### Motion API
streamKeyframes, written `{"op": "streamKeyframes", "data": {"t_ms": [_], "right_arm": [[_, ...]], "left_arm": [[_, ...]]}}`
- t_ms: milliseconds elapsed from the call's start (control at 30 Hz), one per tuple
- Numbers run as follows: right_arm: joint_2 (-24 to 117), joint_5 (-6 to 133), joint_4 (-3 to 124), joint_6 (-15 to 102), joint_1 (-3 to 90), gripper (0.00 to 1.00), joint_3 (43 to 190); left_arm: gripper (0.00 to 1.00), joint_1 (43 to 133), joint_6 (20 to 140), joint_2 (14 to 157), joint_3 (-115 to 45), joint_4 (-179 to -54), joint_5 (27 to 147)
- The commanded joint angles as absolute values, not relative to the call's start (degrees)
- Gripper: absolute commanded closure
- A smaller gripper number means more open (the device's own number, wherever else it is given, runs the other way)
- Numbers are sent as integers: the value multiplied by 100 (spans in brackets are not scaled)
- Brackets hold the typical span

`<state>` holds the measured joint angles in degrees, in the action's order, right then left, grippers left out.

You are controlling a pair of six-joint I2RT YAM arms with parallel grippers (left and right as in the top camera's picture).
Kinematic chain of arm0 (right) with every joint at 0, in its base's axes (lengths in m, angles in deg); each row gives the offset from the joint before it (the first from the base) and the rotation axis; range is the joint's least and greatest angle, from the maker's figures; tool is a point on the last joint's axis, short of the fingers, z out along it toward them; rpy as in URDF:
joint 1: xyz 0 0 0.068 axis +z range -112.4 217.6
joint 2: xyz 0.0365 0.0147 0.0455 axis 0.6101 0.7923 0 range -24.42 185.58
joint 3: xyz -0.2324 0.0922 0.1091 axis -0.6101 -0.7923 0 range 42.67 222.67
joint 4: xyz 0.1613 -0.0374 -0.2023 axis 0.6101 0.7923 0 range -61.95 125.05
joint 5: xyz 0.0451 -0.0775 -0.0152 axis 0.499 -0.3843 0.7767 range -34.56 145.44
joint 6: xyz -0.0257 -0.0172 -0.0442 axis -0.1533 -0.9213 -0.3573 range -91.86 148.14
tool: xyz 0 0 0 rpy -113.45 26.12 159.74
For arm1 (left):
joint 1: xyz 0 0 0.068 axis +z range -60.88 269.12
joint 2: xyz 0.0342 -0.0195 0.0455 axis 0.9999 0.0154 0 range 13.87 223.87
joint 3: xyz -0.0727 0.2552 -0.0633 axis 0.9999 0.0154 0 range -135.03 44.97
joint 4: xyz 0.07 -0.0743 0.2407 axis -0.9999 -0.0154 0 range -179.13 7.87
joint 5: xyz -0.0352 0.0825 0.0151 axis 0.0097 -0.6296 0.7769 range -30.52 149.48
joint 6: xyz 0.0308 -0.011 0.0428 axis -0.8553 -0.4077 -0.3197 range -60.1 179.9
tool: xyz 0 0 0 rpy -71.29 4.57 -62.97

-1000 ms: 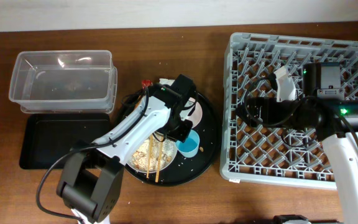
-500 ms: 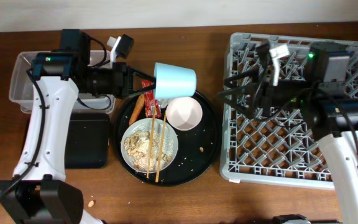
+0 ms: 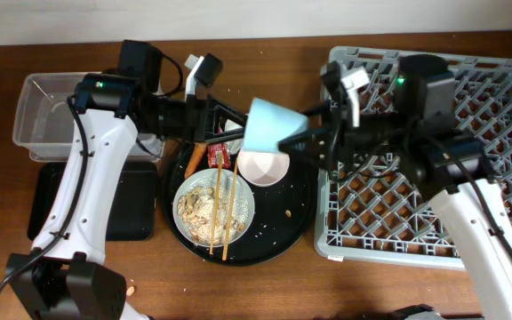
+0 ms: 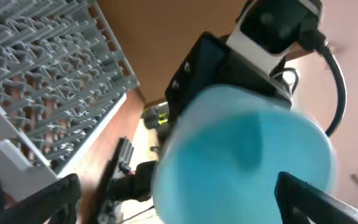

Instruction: Sort waste into correct bins and load items into the dishwasher rack

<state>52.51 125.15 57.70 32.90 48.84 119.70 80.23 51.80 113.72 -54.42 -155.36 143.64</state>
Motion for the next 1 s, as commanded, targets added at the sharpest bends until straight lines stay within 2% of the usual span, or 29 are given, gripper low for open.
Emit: {"op": "streamKeyframes", "data": {"t_ms": [0, 67, 133, 200, 267, 367, 400, 467, 567, 633, 700, 733, 767, 800, 833, 867, 967], "right_arm": [[4776, 11909, 6585, 3303, 3862, 53, 12042], [4553, 10803, 7815, 3305, 2428, 53, 12045], [4545, 8622, 8980, 3611, 1553, 54, 12064], [4711, 6268, 9621, 4262, 1153, 54, 12064], [5154, 5433, 9750, 4715, 1143, 53, 12064], [5983, 5368, 9802, 4735, 1134, 53, 12064], [6306, 5363, 9815, 4735, 1132, 49, 12064], [6794, 5501, 9796, 4728, 1132, 23, 12064], [6698, 6334, 9730, 4400, 1186, 22, 12311], [6131, 6808, 9765, 4236, 1645, 23, 12552], [5478, 7267, 9546, 4144, 2692, 27, 12552], [5270, 7280, 9306, 4147, 3783, 31, 12552], [5296, 7278, 9146, 4151, 4382, 38, 12549], [5487, 7191, 8891, 4236, 5103, 42, 12541], [6529, 6128, 8412, 5303, 6395, 48, 12538], [7087, 5726, 8180, 5736, 6620, 48, 12538], [8129, 6205, 7394, 5401, 6841, 49, 12541]], "left_arm": [[1, 8028, 5123, 11327, -5495, -15348, 13418], [1, 8028, 5125, 11327, -5495, -15372, 12541], [1, 8028, 5123, 11327, -5495, -15351, 12393], [1, 8028, 5125, 11327, -5495, -15329, 12277], [1, 8028, 5125, 11327, -5495, -15333, 12264], [1, 8028, 5125, 11327, -5495, -15495, 12262], [1, 8028, 5125, 11327, -5495, -15528, 12262], [1, 8028, 5125, 11327, -5495, -15528, 12262], [0, 8028, 5121, 11327, -5495, -15525, 12262], [1, 8028, 5117, 11324, -5495, -15482, 12235], [1, 8111, 5121, 11213, -5569, -15464, 11851], [1, 8314, 5123, 10924, -5722, -15466, 11352], [1, 8526, 5176, 10660, -5857, -15477, 10981], [1, 8793, 5665, 10363, -6006, -15479, 10259], [1, 9811, 7272, 9209, -6115, -15622, 7755], [1, 10141, 7270, 8793, -6115, -15657, 7350], [1, 10345, 7270, 8179, -6115, -15810, 6349]]}}
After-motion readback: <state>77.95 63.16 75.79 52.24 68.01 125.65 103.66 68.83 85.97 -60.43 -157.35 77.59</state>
